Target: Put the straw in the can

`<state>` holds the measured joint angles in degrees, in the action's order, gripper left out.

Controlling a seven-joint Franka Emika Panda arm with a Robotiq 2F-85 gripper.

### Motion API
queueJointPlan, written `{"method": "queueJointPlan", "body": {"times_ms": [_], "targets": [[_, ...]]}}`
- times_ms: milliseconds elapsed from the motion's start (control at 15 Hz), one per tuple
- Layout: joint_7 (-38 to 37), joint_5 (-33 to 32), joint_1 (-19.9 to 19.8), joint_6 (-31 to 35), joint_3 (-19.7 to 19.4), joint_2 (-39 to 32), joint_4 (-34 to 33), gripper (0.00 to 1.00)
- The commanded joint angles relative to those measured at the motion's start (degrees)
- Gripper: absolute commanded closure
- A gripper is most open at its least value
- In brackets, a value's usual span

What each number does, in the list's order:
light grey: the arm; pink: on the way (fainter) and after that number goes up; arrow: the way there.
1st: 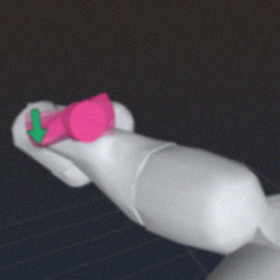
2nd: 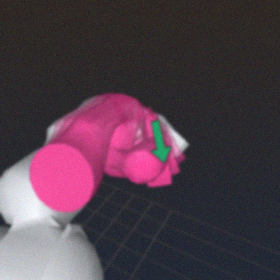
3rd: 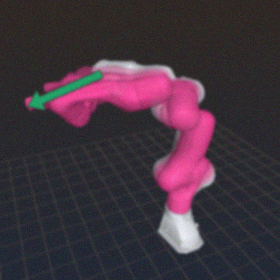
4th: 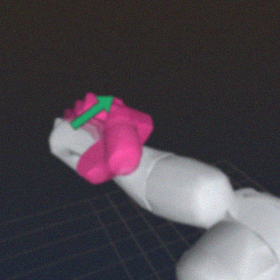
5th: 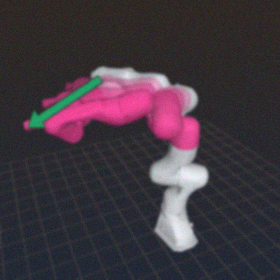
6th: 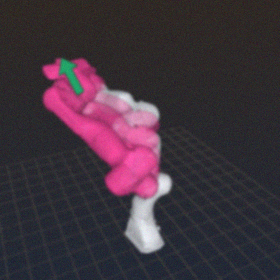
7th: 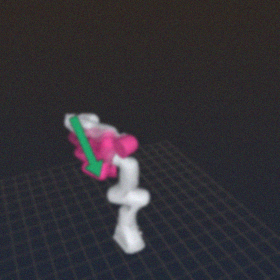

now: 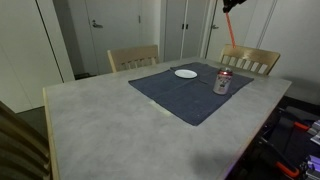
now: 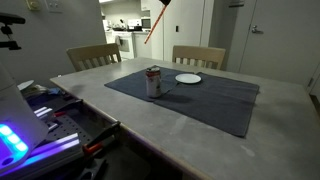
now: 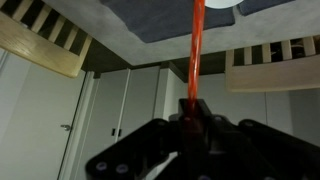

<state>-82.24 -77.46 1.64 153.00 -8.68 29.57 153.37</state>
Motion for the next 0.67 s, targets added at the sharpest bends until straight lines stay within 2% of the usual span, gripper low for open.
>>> {"method": "queueJointPlan", "body": {"times_ms": [0, 600], "targets": [[-5.3, -1.9, -0.9, 0.2, 0.4, 3.0, 3.3, 0.98], [-12.8, -4.5, -1.3, -1.9, 1.4, 4.0, 6.0, 0.98]]}}
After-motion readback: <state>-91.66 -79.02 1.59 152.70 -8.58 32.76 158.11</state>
